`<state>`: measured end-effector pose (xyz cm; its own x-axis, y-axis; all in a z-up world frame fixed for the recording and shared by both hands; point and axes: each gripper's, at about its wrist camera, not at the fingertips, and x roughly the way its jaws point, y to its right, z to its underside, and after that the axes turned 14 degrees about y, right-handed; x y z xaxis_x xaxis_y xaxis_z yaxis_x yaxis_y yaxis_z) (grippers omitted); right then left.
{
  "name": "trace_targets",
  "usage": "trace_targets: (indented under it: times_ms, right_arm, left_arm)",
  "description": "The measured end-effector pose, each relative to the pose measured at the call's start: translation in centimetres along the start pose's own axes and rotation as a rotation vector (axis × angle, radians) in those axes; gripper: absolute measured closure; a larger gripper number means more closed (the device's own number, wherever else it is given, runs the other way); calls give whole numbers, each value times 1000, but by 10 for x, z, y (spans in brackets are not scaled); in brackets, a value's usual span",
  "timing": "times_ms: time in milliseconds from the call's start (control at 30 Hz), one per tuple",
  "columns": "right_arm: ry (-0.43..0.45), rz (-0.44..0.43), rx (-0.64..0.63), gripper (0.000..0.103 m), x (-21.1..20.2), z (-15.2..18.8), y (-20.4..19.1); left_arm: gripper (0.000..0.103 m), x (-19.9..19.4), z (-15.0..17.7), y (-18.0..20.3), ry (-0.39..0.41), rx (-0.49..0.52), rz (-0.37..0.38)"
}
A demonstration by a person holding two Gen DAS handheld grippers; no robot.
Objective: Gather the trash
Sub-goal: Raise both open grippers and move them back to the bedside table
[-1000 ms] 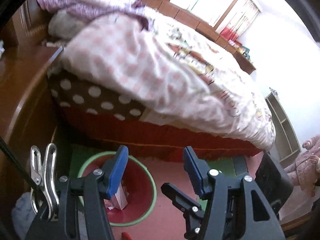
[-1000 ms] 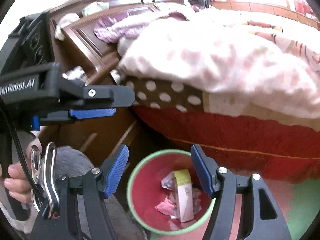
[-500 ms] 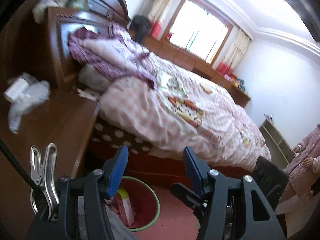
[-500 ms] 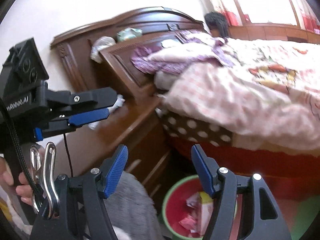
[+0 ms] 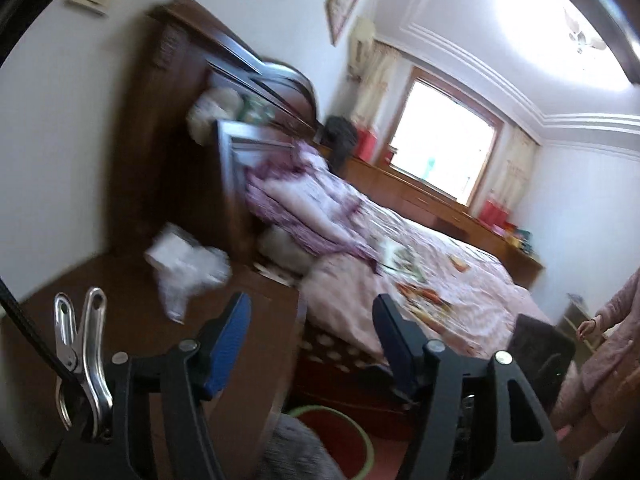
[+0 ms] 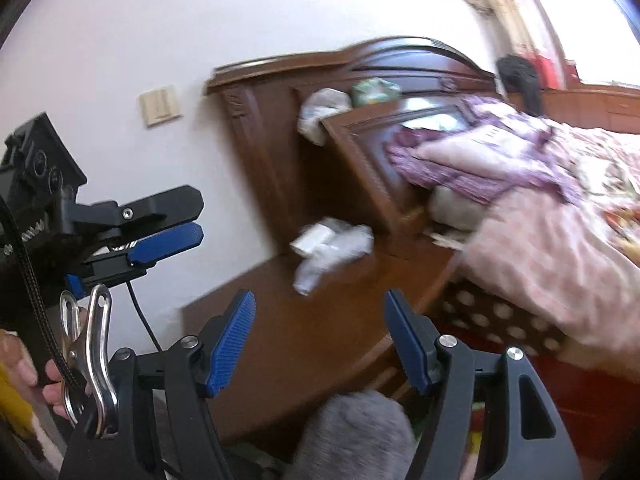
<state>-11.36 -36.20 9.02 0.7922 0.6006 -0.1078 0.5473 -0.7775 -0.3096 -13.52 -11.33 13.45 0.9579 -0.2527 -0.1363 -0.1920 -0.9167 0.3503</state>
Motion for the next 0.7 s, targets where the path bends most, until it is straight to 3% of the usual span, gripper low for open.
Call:
trace_targets:
  times_ms: [300,700]
  right_arm:
    - [-12,-103,-22,34,46,2,-38]
    - [-78,-95,-10,34,86,19,-33]
  left_arm:
    - [36,0,-5,-72,15,-72,-118]
    - [36,37,10,-118,-47,-116,-172]
